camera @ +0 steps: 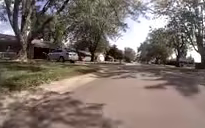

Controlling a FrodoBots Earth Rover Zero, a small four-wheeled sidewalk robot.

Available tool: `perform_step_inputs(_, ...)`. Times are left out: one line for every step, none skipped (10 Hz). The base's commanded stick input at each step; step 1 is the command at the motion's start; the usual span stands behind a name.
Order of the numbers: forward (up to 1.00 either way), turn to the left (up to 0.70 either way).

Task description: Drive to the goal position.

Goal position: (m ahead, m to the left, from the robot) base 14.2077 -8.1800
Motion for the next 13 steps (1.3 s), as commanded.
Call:
perform_step_inputs(1.00, -0.04)
perform_step_inputs(1.00, -0.04)
perform_step_inputs(1.00, -0.04)
perform_step_inputs(1.00, -0.01)
perform_step_inputs(1.00, 0.00)
perform_step_inputs(1.00, 0.00)
perform_step_inputs(1.00, 0.00)
perform_step_inputs(1.00, 0.00)
perform_step_inputs(1.00, -0.12)
perform_step_inputs(1.00, -0.31)
perform_step_inputs(1.00, -0.32)
perform_step_inputs(1.00, -0.27)
perform_step_inputs(1.00, -0.23)
